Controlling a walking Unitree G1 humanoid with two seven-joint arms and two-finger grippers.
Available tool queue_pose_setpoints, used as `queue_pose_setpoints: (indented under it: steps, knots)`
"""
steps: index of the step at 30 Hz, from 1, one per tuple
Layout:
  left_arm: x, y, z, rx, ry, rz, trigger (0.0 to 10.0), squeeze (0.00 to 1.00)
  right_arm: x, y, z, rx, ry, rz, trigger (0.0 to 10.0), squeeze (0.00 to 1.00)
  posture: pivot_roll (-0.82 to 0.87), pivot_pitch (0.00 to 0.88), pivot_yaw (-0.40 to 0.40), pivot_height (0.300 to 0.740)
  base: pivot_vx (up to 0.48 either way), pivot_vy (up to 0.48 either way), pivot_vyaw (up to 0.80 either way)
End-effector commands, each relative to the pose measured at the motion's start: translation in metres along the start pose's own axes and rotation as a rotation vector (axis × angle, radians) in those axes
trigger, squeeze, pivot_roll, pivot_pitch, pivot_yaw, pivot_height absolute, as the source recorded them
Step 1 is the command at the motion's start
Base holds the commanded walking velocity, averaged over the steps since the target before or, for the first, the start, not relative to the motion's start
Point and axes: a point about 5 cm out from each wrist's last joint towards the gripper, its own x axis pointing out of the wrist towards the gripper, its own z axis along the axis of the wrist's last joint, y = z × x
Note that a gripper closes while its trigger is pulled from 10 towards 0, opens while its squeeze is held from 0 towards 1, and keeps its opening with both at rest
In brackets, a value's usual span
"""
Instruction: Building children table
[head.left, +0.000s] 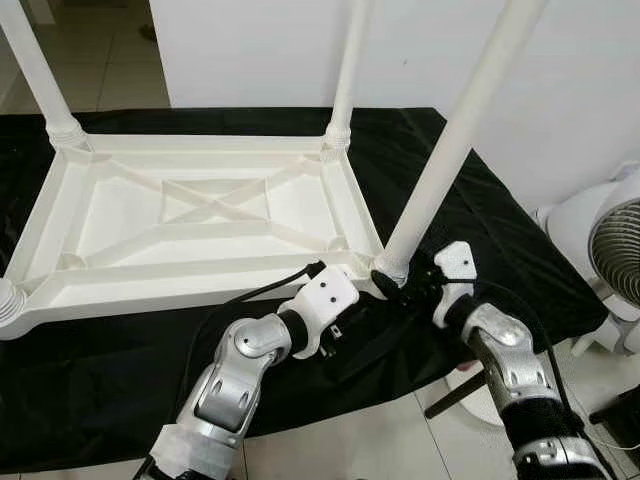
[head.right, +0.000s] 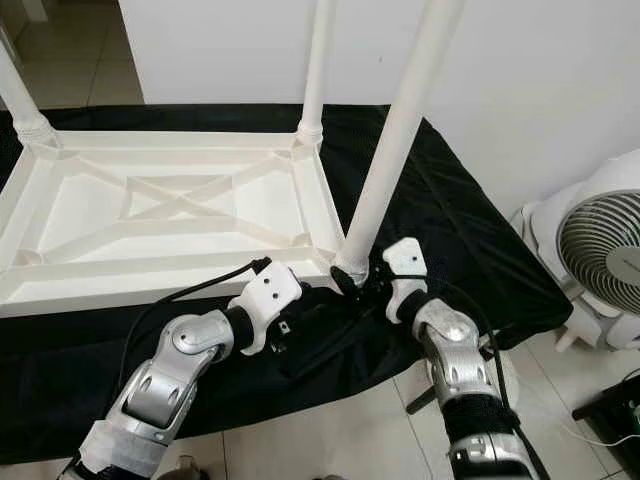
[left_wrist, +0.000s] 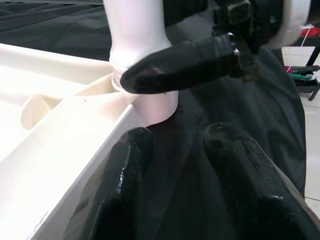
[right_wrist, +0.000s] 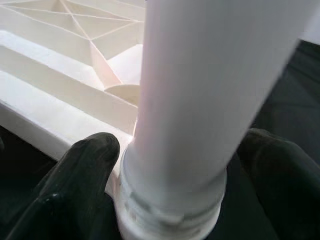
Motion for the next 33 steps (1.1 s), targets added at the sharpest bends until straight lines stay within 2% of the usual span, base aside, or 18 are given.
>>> queue_pose_setpoints:
  steps: [1,10,11,12,13,14,23,24,26,27,28,31,33]
  knots:
    - [-0.001,0.002,0.000,-0.001,0.000,0.072,10.0,0.00,0.003,-0.004,-0.004,-0.029,0.031,0.034,10.0,0.00,0.07,0.047,-0.071,0.740,0.000,0.000,0.00]
    - [-0.002,0.001,0.000,-0.004,0.003,0.075,10.0,0.00,0.019,-0.007,-0.003,-0.069,0.045,0.086,10.0,0.00,0.08,0.051,-0.077,0.740,0.000,0.000,0.00]
    - [-0.002,0.001,0.000,-0.004,0.002,0.078,10.0,0.00,0.022,-0.006,-0.003,-0.079,0.051,0.103,3.6,0.00,0.08,0.052,-0.079,0.740,0.000,0.000,0.00]
    - [-0.002,0.001,0.000,-0.004,0.002,0.078,10.0,0.00,0.022,-0.006,-0.003,-0.079,0.051,0.103,3.6,0.00,0.08,0.052,-0.079,0.740,0.000,0.000,0.00]
    - [-0.002,0.002,0.000,-0.005,0.003,0.082,10.0,0.00,0.024,-0.004,-0.004,-0.080,0.053,0.120,0.3,0.00,0.09,0.052,-0.082,0.740,0.000,0.000,0.00]
    - [-0.002,0.002,0.000,-0.005,0.003,0.085,10.0,0.00,0.025,-0.004,-0.004,-0.079,0.054,0.131,0.0,0.00,0.09,0.052,-0.082,0.740,0.000,0.000,0.00]
    - [-0.003,0.001,0.000,-0.013,0.002,0.094,10.0,0.00,0.021,-0.002,-0.011,-0.067,0.057,0.168,0.0,0.00,0.08,0.060,-0.091,0.740,0.000,0.000,0.00]
    - [-0.003,0.000,0.000,-0.016,0.002,0.094,10.0,0.00,0.018,-0.002,-0.014,-0.057,0.063,0.147,3.5,0.00,0.08,0.061,-0.092,0.740,0.000,0.000,0.00]
    - [-0.002,0.000,0.000,-0.018,0.001,0.093,10.0,0.00,0.016,-0.003,-0.015,-0.052,0.067,0.131,3.5,0.00,0.08,0.061,-0.092,0.740,0.000,0.000,0.00]
    - [-0.002,0.000,0.000,-0.018,0.001,0.093,10.0,0.00,0.015,-0.003,-0.017,-0.034,0.068,0.114,10.0,0.00,0.08,0.063,-0.093,0.740,0.000,0.000,0.00]
    - [-0.002,0.000,0.000,-0.018,0.001,0.093,10.0,0.00,0.015,-0.003,-0.017,-0.034,0.068,0.114,10.0,0.00,0.08,0.063,-0.093,0.740,0.000,0.000,0.00]
    - [-0.002,-0.001,0.000,-0.021,0.000,0.092,10.0,0.00,0.012,-0.003,-0.024,0.001,0.092,-0.031,10.0,0.00,0.07,0.064,-0.093,0.740,0.000,0.000,0.00]
    - [-0.002,-0.002,0.000,-0.023,-0.001,0.088,10.0,0.00,0.012,0.006,-0.026,0.042,0.083,-0.130,10.0,0.00,0.07,0.064,-0.088,0.740,0.000,0.000,0.00]
